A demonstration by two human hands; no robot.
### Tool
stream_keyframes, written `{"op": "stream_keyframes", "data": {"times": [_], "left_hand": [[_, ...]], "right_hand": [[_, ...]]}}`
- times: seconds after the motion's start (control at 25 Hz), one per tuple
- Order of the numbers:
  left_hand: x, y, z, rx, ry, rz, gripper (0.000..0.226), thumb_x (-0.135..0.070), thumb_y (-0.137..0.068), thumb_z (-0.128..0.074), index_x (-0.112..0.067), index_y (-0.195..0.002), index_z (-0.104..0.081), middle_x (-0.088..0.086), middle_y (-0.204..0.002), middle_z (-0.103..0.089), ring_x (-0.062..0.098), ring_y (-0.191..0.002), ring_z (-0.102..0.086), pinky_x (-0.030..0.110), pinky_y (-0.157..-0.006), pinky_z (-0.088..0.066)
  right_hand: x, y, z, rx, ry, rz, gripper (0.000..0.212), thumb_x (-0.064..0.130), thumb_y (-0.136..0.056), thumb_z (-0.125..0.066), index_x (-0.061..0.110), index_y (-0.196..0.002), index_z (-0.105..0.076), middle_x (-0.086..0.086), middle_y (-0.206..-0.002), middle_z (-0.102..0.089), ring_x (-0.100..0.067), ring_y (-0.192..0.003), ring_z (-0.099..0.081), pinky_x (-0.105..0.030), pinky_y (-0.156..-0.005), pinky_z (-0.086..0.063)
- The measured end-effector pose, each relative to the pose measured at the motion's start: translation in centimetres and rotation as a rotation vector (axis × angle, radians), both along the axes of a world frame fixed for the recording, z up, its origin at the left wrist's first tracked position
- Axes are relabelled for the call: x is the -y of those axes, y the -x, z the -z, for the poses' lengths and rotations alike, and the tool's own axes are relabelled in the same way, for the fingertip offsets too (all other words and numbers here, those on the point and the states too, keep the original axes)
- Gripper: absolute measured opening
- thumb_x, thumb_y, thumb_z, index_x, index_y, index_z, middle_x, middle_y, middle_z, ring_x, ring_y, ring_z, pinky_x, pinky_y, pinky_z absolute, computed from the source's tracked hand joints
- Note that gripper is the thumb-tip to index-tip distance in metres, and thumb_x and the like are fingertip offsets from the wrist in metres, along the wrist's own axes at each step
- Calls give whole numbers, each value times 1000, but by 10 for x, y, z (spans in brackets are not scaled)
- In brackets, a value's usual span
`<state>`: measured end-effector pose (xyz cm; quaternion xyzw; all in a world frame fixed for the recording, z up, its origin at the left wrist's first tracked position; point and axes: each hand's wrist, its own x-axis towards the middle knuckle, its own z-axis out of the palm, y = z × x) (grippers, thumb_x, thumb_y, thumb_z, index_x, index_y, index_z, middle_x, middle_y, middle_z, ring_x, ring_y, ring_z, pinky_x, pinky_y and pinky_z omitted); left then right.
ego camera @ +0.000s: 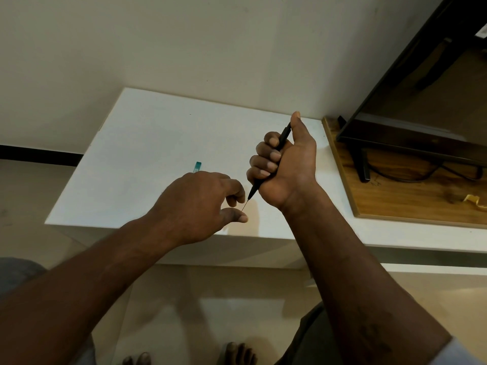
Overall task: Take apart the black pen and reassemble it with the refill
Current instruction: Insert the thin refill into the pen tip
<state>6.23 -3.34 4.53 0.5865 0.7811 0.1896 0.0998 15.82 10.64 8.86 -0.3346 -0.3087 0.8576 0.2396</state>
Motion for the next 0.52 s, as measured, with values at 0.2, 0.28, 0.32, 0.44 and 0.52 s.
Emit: {"op": "stream_keyframes", "data": {"times": [0.2, 0.28, 0.32, 0.44, 0.52], "left_hand": [[0, -1, -1, 25, -10, 6, 37, -62, -84, -70, -37, -112, -71, -19, -103, -71, -4, -64, -49, 25, -65, -37], [0, -2, -1, 31, -13, 14, 36, -61, -85, -71, -37, -112, -71, -19, -103, -71, -4, -64, -49, 25, -67, -39], [0, -2, -1, 30, -14, 15, 35, -60, -85, -71, -37, -111, -71, -19, -103, -71, -4, -64, -49, 25, -68, -40], [0, -2, 0, 22, -22, 9, 34, -60, -85, -71, -38, -111, -71, -20, -102, -71, -5, -63, -49, 25, -65, -39], [0, -1, 0, 19, -27, 7, 34, -60, -84, -72, -38, -110, -71, -20, -101, -70, -5, -63, -49, 24, -63, -37]], "right_hand": [[0, 1, -1, -16, 1, -16, 63, 64, -98, -50, 18, -56, -41, 5, -52, -24, -11, -42, -17, -24, -41, -16], [0, 2, -2, -12, -7, -11, 61, 62, -98, -49, 19, -55, -39, 6, -51, -23, -11, -41, -17, -24, -40, -17], [1, 2, -3, -9, -10, -7, 61, 61, -98, -49, 19, -55, -39, 6, -52, -23, -11, -41, -16, -24, -39, -17], [1, 4, -5, -9, -13, 5, 58, 58, -98, -49, 20, -55, -37, 6, -51, -23, -11, -42, -15, -24, -39, -17], [1, 5, -6, -6, -15, 6, 57, 56, -98, -48, 20, -55, -36, 6, -51, -22, -11, -42, -15, -24, -39, -16]]}}
